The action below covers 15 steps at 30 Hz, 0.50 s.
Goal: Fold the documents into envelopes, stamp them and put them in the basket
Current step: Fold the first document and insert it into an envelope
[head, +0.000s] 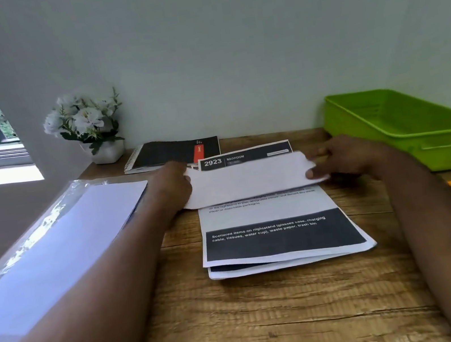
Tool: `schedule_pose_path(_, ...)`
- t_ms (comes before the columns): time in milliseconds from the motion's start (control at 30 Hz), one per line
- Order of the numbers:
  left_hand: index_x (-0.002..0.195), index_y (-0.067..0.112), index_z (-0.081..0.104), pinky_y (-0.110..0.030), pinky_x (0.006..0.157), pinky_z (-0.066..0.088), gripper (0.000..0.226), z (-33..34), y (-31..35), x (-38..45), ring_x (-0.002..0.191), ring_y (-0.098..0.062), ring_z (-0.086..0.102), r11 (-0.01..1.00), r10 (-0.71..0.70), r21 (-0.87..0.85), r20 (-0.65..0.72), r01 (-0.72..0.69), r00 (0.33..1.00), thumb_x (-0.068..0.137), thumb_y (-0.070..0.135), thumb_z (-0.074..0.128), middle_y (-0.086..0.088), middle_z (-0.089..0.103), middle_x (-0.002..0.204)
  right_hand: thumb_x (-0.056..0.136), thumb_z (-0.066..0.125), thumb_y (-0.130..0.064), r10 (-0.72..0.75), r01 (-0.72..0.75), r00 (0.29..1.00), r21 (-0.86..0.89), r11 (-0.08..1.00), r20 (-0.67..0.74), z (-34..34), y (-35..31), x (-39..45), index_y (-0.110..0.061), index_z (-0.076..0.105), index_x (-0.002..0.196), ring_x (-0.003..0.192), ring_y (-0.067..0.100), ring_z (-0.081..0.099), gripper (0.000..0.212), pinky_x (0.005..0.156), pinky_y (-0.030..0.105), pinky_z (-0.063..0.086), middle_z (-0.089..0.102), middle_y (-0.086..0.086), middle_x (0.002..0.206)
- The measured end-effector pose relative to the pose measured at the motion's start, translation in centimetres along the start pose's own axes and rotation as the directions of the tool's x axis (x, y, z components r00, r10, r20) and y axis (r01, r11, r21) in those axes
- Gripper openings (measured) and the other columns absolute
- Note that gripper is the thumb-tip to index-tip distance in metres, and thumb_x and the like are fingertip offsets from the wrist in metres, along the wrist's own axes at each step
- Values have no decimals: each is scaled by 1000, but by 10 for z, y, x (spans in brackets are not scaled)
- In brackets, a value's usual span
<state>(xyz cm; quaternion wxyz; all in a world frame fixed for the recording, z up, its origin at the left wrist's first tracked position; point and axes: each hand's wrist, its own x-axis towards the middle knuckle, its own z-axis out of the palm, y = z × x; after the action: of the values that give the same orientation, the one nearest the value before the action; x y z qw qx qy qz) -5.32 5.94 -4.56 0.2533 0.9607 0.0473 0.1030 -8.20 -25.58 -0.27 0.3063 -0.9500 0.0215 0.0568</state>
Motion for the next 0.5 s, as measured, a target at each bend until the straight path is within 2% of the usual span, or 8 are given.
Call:
schedule_pose_path(67,128,13,56,-38,96,48,34,0,0,-2,114,-28,56,978,66,192,66,-78,996,97,25,50,-11,61,125,76,78,-39,6,-4,1000,-183,983,10,-4,2,0,-12,73,95,59,13,59,33,57,26,40,66,-1,68)
schedule_pose_path(100,128,14,56,-40,96,47,36,-1,1,-4,114,-28,55,956,85,272,91,-107,992,97,30,49,-11,60,126,78,77,-40,-19,7,998,-209,978,-54,-3,3,3,-13,74,86,53,9,53,28,54,24,36,62,-5,60)
schedule_pose_path(167,131,19,54,-43,101,40,42,-3,4,-7,124,-32,46,896,91,424,109,-129,990,96,41,48,-11,51,136,81,75,-35,-148,103,955,-182,978,-256,9,5,12,-17,75,89,68,9,56,19,63,24,39,63,-6,72)
schedule_pose_path(233,136,26,50,-49,108,28,44,-4,10,-13,136,-36,28,850,99,512,81,-127,992,95,44,48,-11,35,147,83,72,-32,-335,289,873,-175,941,-355,25,5,22,-17,74,95,85,13,61,19,75,26,43,69,-2,89)
schedule_pose_path(300,142,33,43,-54,114,14,47,-2,17,-16,144,-35,12,852,192,479,89,-211,977,95,39,49,-9,20,157,86,68,-37,-473,418,823,-229,879,-315,41,4,32,-19,72,105,100,15,63,27,90,27,45,70,0,106)
schedule_pose_path(367,146,40,33,-56,116,-1,50,5,23,-18,148,-30,-1,871,299,372,119,-322,947,98,47,41,-3,10,162,88,62,-44,-518,487,826,-179,855,-224,52,-2,36,-20,66,121,116,13,57,41,105,28,39,64,-1,125)
schedule_pose_path(433,148,45,22,-60,113,-11,61,15,28,-18,148,-27,-10,872,334,310,192,-379,923,92,68,28,2,2,163,87,51,-58,-510,489,856,-188,852,-87,62,-8,35,-27,52,137,133,14,42,59,114,34,29,48,-3,144)
schedule_pose_path(500,147,52,11,-67,110,-11,78,23,29,-17,148,-28,-13,889,282,272,307,-368,909,77,86,16,7,-3,162,83,34,-73,-408,404,910,-364,840,68,69,-8,35,-38,32,146,145,16,23,72,118,40,18,26,-6,156)
